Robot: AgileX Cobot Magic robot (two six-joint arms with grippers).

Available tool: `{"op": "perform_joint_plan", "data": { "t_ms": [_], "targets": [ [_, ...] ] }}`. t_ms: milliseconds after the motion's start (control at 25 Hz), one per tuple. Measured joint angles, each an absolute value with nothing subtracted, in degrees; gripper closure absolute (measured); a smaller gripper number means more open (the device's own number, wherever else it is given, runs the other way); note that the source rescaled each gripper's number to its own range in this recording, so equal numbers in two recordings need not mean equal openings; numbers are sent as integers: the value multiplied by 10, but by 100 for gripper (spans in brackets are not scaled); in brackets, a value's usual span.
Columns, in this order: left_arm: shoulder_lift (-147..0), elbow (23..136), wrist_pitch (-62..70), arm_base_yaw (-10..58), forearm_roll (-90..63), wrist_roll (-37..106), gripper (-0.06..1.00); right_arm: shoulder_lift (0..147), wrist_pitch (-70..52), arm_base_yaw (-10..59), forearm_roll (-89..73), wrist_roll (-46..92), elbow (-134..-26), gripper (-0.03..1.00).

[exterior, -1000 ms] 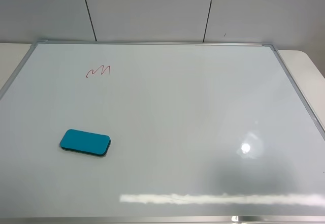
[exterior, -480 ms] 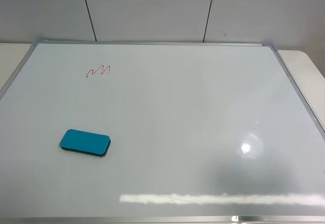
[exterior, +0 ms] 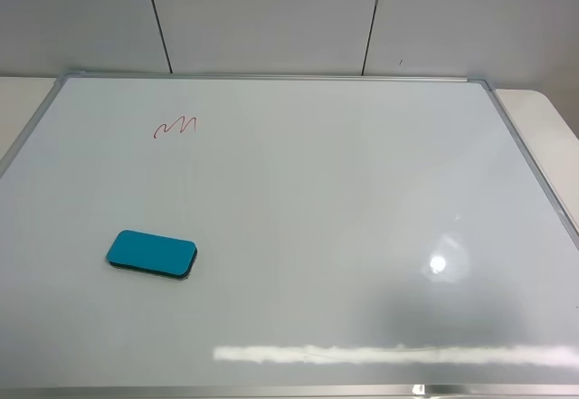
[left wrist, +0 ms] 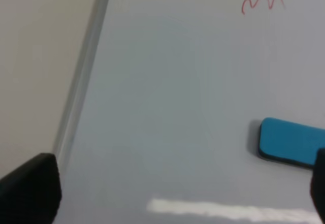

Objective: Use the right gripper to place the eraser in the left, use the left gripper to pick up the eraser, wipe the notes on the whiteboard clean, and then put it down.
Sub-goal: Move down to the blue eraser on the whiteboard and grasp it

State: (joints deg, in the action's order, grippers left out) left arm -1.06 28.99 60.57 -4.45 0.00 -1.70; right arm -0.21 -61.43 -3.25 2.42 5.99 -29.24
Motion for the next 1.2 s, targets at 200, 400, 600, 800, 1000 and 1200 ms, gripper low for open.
{"op": "perform_joint_plan", "data": {
  "t_ms": [200,400,600,800,1000,1200],
  "targets": [
    [-116,299,603,-44,0,0,-6,-2,-614,-33,24,60,-292,-2],
    [-246,342,593,-44,0,47,-6,-2,-614,-33,24,60,-292,-2],
    [-375,381,589,-14,-5,77,-6,-2,-614,-33,24,60,-292,-2],
    [-477,407,588,89,21,86,-6,-2,-614,-33,24,60,-292,-2],
    [-564,425,592,193,45,106,-6,-2,-614,-33,24,60,-292,-2],
    [-621,428,589,279,48,199,-6,-2,-614,-33,24,60,-292,-2]
  ]
}}
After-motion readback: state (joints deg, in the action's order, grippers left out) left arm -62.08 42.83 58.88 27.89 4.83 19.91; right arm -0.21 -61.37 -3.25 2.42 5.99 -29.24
